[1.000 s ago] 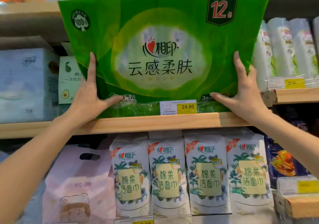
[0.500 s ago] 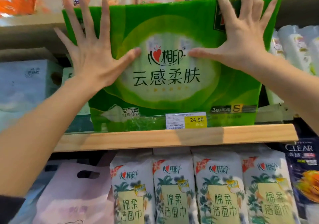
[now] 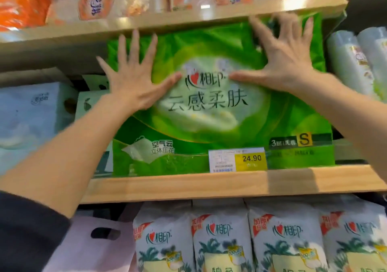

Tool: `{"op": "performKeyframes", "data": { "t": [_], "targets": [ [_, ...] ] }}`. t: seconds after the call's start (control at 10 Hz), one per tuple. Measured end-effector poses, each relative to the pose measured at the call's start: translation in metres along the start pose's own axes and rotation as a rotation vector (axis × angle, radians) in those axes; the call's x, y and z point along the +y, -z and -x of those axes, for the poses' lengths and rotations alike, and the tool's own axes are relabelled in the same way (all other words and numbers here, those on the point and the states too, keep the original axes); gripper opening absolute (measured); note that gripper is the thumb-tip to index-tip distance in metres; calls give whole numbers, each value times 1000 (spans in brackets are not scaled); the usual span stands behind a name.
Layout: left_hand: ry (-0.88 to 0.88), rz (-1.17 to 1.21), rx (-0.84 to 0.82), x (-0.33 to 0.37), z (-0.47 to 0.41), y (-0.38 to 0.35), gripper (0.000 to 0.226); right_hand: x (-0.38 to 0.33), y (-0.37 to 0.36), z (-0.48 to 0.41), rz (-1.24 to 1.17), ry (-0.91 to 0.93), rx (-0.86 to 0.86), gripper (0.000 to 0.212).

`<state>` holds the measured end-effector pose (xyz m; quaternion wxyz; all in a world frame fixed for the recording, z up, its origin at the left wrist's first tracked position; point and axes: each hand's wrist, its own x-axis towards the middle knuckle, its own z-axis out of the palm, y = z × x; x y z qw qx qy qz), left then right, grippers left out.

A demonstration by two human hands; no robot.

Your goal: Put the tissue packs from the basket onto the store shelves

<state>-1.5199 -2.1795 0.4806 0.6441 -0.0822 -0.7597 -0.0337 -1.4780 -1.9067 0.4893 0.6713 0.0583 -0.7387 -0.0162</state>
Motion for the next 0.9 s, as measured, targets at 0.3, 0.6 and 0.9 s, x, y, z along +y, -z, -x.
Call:
{"op": "performKeyframes", "data": {
  "t": [0.3,0.6,0.9],
  "targets": [
    [-10,15,-57,4,6,-32,82,3,-32,6,29,29,-149,102],
    [22,39,-198,8,8,-6,85,-3,-7,12,51,18,-273,95],
    [7,75,-389,-3,53,59,79,-15,40,44,-87,26,-320,74]
  ]
}}
